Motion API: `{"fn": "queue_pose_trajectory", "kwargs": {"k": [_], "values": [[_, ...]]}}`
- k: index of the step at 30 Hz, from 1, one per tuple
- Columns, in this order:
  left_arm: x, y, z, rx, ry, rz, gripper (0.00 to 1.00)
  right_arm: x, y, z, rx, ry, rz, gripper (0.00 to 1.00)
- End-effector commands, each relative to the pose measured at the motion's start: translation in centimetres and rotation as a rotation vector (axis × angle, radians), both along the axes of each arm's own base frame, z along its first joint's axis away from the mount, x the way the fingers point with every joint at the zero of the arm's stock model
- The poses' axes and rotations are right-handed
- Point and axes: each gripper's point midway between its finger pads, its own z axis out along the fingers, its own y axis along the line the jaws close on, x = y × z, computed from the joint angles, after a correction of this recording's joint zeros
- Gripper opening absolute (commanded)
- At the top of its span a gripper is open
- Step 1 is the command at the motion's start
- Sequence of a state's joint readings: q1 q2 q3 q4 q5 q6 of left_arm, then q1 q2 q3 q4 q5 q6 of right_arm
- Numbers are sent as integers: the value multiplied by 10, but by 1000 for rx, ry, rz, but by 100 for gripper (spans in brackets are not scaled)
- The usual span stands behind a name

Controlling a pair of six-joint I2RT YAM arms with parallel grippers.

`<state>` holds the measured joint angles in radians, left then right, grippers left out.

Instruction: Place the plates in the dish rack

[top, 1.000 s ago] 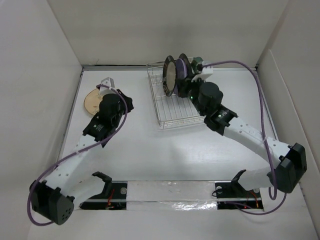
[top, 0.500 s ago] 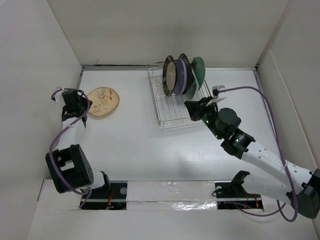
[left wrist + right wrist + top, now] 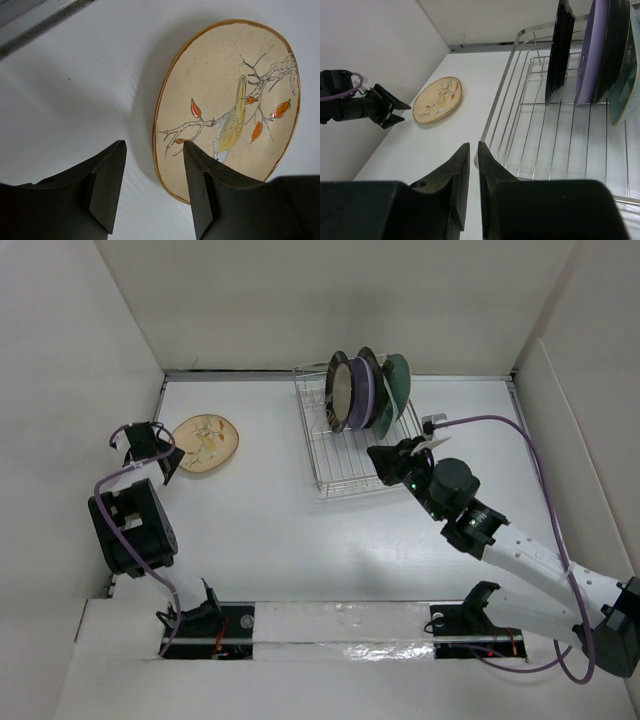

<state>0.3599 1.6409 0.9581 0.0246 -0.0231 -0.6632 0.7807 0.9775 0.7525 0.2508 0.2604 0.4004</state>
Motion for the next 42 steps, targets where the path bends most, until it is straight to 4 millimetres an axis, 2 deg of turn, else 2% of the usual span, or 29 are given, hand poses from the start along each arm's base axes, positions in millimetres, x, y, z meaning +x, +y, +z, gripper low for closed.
{"fn": "queue_pose_trajectory", "kwargs": {"k": [1, 10, 14, 17, 18, 20, 24, 27, 30, 31, 33, 34, 35, 36, 37, 39, 40, 42], "values": [[23, -2, 8, -27, -60, -26, 47, 0, 4, 9, 25, -25, 6, 18], [32, -8, -32, -113, -26, -13, 43, 12, 0, -2, 4, -4, -45, 19], [38, -10, -39, -140, -39, -11, 40, 12, 4, -5, 8, 1, -32, 18], [40, -10, -39, -143, -50, -9, 34, 12, 1, -4, 15, 0, -41, 18], [41, -9, -39, -138, -56, -8, 28, 14, -2, -3, 23, -4, -53, 18], [42, -9, -40, -140, -61, -7, 23, 14, -2, -3, 27, -4, -55, 18], [49, -14, -36, -153, -89, -42, 0, 15, -2, -5, 24, 1, -55, 18], [53, -20, -33, -163, -108, -92, 0, 15, -1, -6, 21, 3, -52, 18], [60, -25, -12, -165, -164, -135, 0, 14, 0, -6, 25, 5, -44, 18], [63, -25, 9, -147, -220, -146, 0, 13, 1, -5, 26, 4, -38, 18], [64, -30, 32, -139, -284, -173, 0, 12, 2, -3, 32, 2, -30, 18], [64, -32, 56, -115, -344, -191, 0, 12, 3, -3, 32, 2, -26, 19], [63, -34, 66, -107, -369, -203, 0, 10, 5, -1, 33, 0, -12, 21], [62, -37, 79, -101, -400, -227, 0, 9, 5, -1, 35, 0, -6, 26], [60, -40, 102, -77, -454, -247, 0, 9, 7, 0, 34, -1, 0, 30], [58, -48, 123, -39, -491, -296, 0, 8, 11, 0, 34, 2, 23, 41], [55, -52, 139, -15, -515, -313, 0, 8, 13, -2, 30, 6, 31, 44], [51, -58, 155, 5, -554, -327, 0, 7, 18, -1, 32, 7, 54, 49]]}}
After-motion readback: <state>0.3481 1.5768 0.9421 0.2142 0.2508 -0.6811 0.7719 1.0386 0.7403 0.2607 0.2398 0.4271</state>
